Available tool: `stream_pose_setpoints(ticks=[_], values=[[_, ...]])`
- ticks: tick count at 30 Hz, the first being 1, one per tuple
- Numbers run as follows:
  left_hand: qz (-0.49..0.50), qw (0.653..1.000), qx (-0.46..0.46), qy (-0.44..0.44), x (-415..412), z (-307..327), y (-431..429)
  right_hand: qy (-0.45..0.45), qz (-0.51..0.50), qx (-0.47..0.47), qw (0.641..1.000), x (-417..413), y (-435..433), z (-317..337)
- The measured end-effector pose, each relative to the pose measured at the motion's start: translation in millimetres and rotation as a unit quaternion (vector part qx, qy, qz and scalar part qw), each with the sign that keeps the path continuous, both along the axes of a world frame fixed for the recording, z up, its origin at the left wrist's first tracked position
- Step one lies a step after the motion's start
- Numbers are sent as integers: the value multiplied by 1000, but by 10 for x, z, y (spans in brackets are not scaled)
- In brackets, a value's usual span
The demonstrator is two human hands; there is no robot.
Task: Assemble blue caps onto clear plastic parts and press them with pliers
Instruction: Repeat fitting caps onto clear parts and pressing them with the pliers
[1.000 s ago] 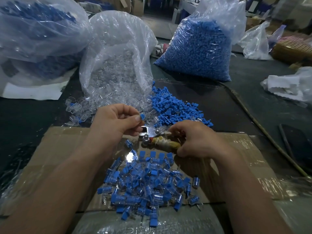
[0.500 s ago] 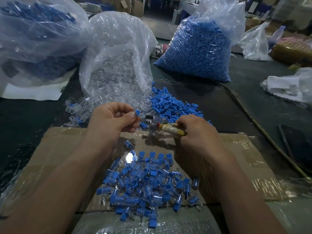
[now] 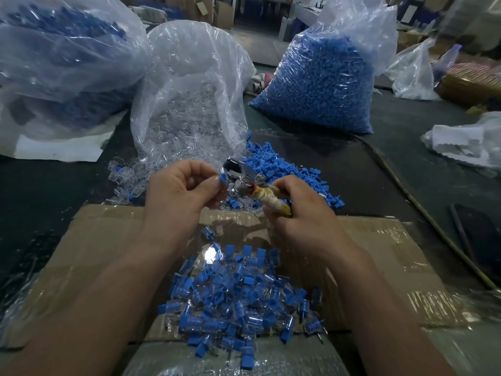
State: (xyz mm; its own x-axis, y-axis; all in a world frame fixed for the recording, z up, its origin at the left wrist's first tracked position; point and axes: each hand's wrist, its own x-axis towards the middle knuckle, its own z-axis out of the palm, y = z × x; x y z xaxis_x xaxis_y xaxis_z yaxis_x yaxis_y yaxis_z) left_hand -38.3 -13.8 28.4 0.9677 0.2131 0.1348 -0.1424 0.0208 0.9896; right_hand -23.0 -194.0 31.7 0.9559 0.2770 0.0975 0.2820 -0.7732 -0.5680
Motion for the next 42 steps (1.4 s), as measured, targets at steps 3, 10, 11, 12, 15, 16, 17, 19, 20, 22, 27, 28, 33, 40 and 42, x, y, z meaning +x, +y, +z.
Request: stream_pose_setpoints(ticks=[3, 10, 11, 12, 15, 16, 17, 19, 20, 22, 27, 28, 33, 40, 42], values=[[0, 1000, 16, -9, -11, 3, -6, 10, 5, 1, 1000, -1, 9, 8], [4, 1000, 18, -9, -9, -1, -14, 19, 21, -8, 1000, -5, 23, 14], [5, 1000, 22, -10, -9, -5, -17, 17, 23, -14, 999, -7, 29, 14], [8, 1000, 25, -10, -11, -10, -21, 15, 23, -21, 999, -12, 37, 16], [24, 999, 41, -20, -13, -25, -37, 8, 21, -37, 999, -24, 57, 14], [27, 998, 46, -24, -14, -29, -43, 4, 20, -41, 999, -25, 60, 13], [29, 998, 48, -27, -14, -34, -47, 1, 18, -45, 999, -24, 63, 13], [30, 998, 55, -28, -14, -44, -45, 3, 14, -49, 999, -25, 67, 14], [31, 997, 61, -28, -13, -48, -43, 4, 13, -51, 999, -25, 67, 14], [34, 996, 72, -32, -10, -52, -44, 3, 13, -56, 998, -21, 67, 11], [36, 994, 91, -42, -25, -42, -54, 2, 12, -66, 998, -13, 64, 3], [35, 994, 97, -41, -29, -41, -57, 3, 10, -65, 998, -14, 62, 1], [37, 992, 111, -35, -43, -30, -66, 2, 3, -67, 998, -9, 61, -9], [37, 991, 122, -37, -46, -20, -71, -1, 3, -74, 997, -5, 63, -13], [40, 991, 125, -38, -50, -18, -73, -1, 4, -73, 997, -7, 63, -11]])
